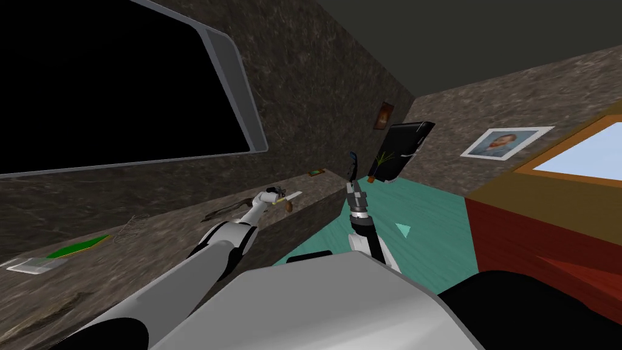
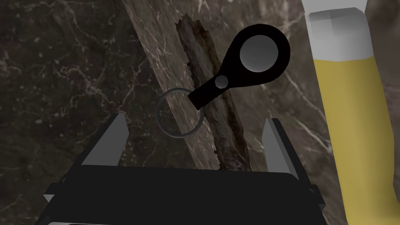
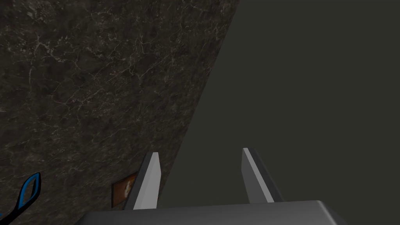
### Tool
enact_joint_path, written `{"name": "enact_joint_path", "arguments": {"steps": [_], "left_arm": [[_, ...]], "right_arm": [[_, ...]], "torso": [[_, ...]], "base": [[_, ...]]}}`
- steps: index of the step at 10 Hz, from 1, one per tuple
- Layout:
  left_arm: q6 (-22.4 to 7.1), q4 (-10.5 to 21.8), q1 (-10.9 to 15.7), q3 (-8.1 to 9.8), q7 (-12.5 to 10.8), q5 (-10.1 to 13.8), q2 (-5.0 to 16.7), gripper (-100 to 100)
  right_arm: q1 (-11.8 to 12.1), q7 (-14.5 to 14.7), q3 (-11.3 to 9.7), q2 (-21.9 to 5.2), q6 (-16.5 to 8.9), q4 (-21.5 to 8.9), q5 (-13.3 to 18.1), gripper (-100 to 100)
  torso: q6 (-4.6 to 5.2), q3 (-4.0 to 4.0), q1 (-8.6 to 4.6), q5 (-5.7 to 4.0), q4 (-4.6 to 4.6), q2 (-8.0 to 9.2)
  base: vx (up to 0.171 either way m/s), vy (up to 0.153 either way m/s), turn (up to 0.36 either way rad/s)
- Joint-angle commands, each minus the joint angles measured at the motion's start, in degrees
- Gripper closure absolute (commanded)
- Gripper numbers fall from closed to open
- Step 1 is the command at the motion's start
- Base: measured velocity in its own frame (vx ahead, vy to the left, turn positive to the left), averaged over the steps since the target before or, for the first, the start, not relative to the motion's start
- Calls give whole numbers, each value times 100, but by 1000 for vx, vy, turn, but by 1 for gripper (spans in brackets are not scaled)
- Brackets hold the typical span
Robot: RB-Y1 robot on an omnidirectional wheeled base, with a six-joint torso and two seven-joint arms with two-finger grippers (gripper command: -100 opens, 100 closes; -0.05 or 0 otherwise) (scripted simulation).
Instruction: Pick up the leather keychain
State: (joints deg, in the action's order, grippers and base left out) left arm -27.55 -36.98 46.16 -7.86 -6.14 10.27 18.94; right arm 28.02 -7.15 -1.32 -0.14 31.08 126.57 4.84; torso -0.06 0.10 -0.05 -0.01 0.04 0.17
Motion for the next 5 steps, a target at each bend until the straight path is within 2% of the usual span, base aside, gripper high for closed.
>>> {"name": "enact_joint_path", "arguments": {"steps": [1,2,4,5], "left_arm": [[135,205,92,27,67,50,10,-100],[163,209,-8,231,196,119,186,-100],[219,218,-208,589,453,259,538,-100],[219,218,-208,639,453,259,538,-100]], "right_arm": [[0,0,0,0,0,0,0,0],[0,0,0,0,0,0,0,0],[-1,0,-1,0,0,0,0,0],[-1,0,-1,0,0,0,0,0]], "torso": [[0,0,0,0,0,0],[-1,-2,3,1,-1,-5],[6,1,-6,-1,0,2],[3,4,-9,-1,1,8]], "base": [[-14,-8,25],[-17,-20,-188],[-44,-41,-402],[-34,-30,-171]]}}
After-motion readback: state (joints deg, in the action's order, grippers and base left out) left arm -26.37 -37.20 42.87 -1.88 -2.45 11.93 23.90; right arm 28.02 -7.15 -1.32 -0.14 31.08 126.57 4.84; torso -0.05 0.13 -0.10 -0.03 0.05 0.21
